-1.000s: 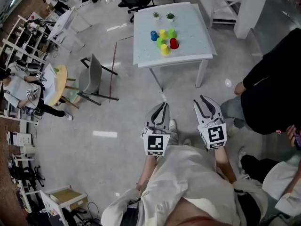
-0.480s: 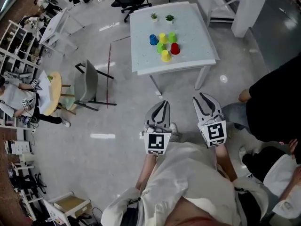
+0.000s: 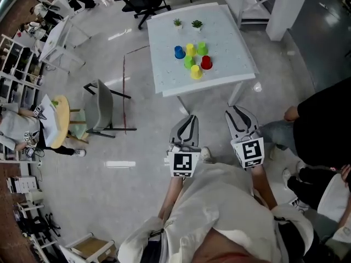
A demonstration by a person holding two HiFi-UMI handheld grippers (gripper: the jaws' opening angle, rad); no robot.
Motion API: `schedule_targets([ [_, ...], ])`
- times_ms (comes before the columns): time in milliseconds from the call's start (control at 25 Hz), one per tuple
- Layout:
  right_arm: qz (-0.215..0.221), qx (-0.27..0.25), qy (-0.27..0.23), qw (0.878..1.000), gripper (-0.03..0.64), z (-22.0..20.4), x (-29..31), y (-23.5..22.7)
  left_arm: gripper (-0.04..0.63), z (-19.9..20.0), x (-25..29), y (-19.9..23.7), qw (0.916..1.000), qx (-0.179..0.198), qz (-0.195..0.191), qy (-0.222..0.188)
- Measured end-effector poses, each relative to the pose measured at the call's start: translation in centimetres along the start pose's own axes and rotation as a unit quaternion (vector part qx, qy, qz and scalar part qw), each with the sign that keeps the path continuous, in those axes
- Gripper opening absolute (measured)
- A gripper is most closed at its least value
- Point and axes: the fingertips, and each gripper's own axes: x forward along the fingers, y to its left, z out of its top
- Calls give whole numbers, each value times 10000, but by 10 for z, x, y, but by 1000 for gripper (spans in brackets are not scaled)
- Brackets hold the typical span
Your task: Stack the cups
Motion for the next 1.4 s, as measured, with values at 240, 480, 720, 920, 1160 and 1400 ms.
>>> schedule_targets([
  [240, -152, -54, 56, 9999, 110, 8, 32, 4, 25, -4, 18, 30, 9998, -36, -166, -62],
  [480, -260, -63, 174, 9995, 110, 5, 51, 7, 24, -13, 33, 49, 9995, -90, -315, -52],
  [720, -306, -45, 276, 9991, 110, 2, 65, 4, 23, -19, 47, 56, 9990, -146, -432, -22],
  [920, -313, -48, 338, 9989, 110, 4, 82, -4, 24, -19, 62, 68, 9989, -184, -423, 17],
  [1160, -227, -59, 360, 9991, 110, 2, 109, -16, 23, -26, 83, 82, 9991, -218, -341, 94],
  [1400, -79, -38, 419, 9991, 110, 4, 143, -32, 23, -28, 112, 99, 9991, -266, -250, 217],
])
